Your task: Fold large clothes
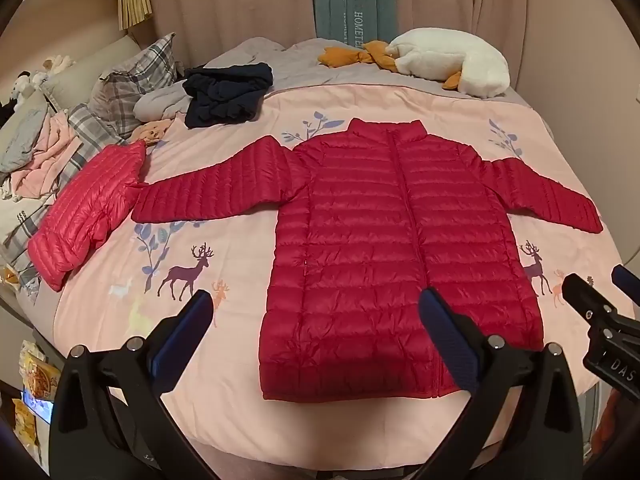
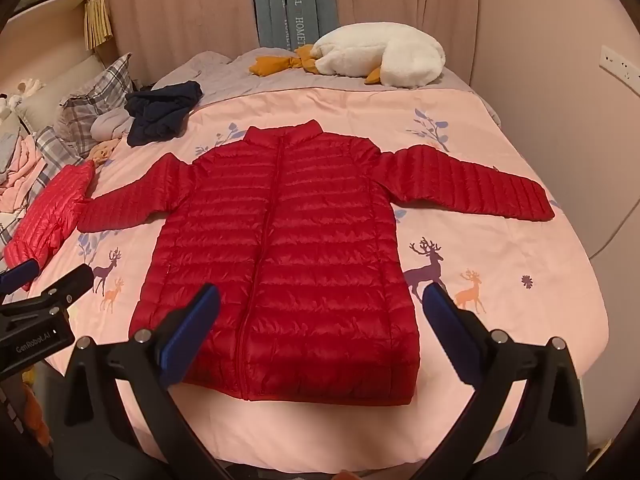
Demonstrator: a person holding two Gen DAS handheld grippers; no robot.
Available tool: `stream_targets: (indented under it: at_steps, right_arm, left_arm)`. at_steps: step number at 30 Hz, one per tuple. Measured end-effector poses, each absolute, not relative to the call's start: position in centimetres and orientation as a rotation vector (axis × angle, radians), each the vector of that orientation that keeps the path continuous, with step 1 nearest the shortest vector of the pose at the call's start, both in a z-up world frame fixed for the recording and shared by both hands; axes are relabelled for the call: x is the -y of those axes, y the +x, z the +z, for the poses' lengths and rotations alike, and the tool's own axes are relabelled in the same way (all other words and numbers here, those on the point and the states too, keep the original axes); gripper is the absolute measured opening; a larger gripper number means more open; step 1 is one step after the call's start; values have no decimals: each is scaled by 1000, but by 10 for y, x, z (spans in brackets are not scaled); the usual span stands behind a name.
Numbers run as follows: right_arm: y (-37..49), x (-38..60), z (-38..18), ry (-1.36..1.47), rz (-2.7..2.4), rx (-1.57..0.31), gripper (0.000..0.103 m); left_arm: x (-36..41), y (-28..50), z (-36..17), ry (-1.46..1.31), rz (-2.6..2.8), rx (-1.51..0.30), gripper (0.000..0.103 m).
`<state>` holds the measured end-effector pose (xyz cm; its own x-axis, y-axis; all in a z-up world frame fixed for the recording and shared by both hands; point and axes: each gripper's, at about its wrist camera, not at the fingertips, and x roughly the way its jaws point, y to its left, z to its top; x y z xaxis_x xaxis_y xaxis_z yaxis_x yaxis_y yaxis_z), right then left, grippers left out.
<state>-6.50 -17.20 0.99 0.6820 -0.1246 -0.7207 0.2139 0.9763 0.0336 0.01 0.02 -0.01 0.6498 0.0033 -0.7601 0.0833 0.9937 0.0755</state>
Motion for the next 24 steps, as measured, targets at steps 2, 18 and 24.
stream_targets:
  at_steps: [2, 18, 24]
  right_arm:
    - [-65, 172, 10, 118, -192, -802, 101]
    - [-64, 176, 9, 121, -189, -810, 101]
    - [-64, 177, 9, 124, -187, -810, 101]
  left_arm:
    - [1, 0, 0, 125, -37, -857, 102]
    - [2, -3, -4, 110, -54, -861, 102]
    - [2, -2, -2, 108, -57, -865, 102]
